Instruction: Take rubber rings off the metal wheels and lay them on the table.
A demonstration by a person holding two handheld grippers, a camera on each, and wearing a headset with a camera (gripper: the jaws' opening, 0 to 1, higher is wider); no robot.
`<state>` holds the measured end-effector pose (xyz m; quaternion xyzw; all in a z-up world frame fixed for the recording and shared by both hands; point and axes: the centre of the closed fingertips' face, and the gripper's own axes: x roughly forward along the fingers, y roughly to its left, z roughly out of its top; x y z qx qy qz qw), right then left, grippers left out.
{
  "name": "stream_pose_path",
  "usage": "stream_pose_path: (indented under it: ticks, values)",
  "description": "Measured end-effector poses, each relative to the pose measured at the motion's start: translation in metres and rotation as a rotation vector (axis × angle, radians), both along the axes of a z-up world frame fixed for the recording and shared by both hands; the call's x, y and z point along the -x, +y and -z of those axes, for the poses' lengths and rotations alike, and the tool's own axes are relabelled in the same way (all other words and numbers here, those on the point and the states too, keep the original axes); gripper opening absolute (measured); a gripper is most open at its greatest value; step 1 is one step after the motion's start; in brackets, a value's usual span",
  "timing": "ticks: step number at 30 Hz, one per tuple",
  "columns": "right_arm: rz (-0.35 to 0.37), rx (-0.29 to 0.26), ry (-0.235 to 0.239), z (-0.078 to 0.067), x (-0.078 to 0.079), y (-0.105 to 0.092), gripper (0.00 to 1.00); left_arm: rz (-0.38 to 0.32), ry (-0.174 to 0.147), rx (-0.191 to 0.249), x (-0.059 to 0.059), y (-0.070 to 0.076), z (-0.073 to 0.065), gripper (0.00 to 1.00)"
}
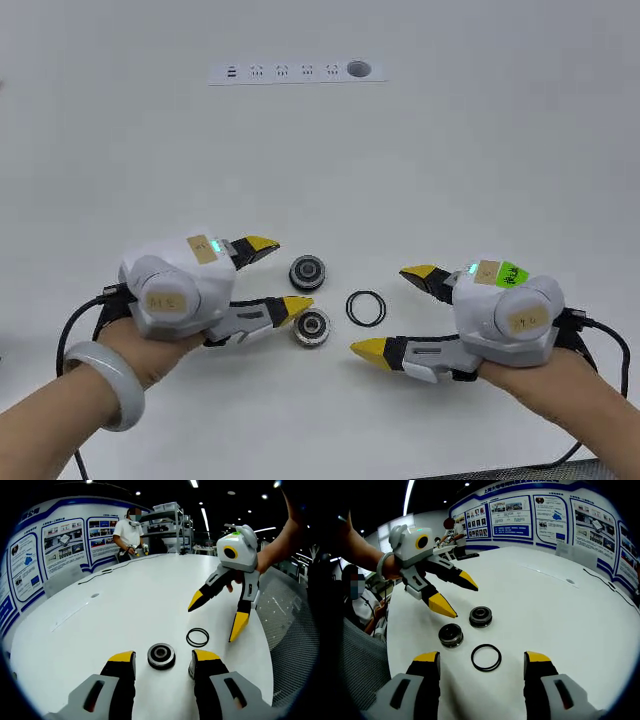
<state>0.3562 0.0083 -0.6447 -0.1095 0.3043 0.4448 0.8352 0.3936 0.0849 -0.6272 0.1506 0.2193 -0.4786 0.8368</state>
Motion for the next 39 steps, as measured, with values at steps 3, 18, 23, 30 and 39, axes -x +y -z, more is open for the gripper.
stream_pose_path:
  ticks: [3, 18, 23, 30, 39]
  values:
    - [0.0, -0.001, 0.003, 0.0, 0.0, 0.0, 0.69, 0.004, 0.002, -0.01, -0.002, -0.003, 0.001, 0.44]
    - [0.002, -0.002, 0.005, 0.001, 0.001, 0.0, 0.66, 0.017, 0.021, -0.073, -0.009, -0.013, 0.013, 0.24]
    - [0.005, -0.003, 0.003, 0.0, 0.0, -0.002, 0.66, 0.021, 0.034, -0.11, -0.01, -0.014, 0.02, 0.19]
    - [0.007, -0.003, 0.005, 0.001, 0.001, -0.003, 0.65, 0.021, 0.04, -0.121, -0.012, -0.015, 0.023, 0.18]
    - [0.013, -0.007, 0.01, 0.001, 0.001, -0.004, 0.65, 0.02, 0.053, -0.119, -0.012, -0.016, 0.025, 0.16]
